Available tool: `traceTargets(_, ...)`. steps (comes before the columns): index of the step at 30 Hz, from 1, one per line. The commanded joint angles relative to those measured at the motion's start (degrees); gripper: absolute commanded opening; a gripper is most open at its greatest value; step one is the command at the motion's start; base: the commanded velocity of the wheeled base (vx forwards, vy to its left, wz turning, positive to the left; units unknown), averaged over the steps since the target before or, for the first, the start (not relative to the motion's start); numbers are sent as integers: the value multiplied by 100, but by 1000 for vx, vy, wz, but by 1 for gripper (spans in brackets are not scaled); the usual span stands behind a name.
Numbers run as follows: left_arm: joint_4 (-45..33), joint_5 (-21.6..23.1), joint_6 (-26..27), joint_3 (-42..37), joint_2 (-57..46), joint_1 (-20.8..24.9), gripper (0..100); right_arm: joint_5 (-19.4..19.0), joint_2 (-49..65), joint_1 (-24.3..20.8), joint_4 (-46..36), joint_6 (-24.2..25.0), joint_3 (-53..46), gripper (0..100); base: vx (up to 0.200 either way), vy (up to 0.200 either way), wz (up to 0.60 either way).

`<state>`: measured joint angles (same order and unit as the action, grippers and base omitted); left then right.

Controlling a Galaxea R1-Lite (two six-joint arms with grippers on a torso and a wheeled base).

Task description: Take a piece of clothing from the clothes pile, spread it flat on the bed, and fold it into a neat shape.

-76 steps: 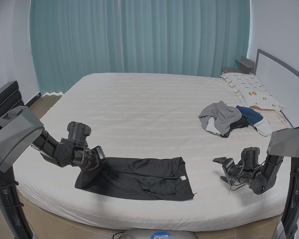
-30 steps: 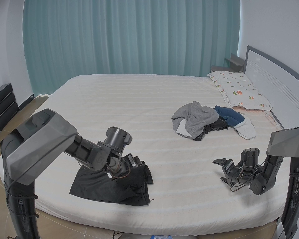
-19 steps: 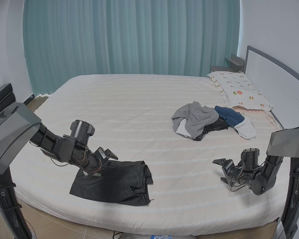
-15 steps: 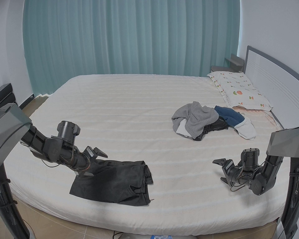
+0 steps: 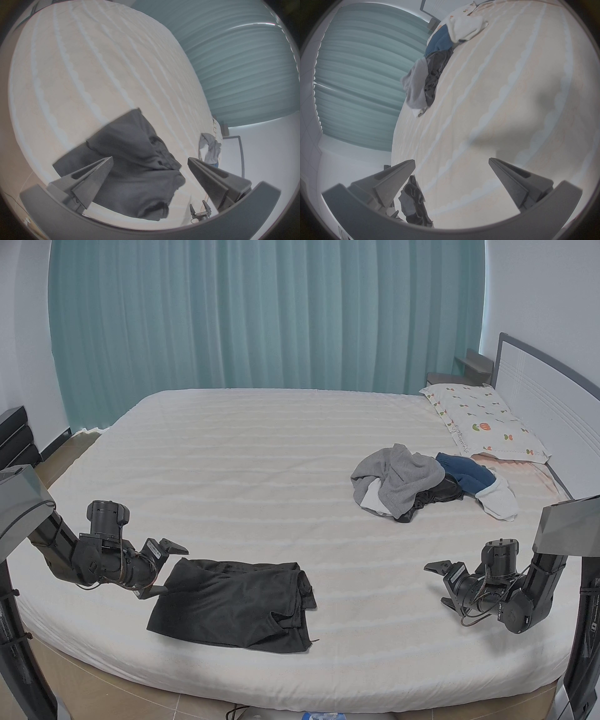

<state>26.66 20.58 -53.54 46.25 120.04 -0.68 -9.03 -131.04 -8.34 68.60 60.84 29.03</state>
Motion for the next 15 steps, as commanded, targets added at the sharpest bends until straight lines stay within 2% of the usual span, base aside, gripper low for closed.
traceTargets(1,6,-10,-7,-11,142,-28,100,-2,-36,-10,5,-2,-2,100,0,200,0)
traceTargets(15,6,-10,2,-11,151,-28,100,-11,-45,-10,154,15,-11,100,0,200,0)
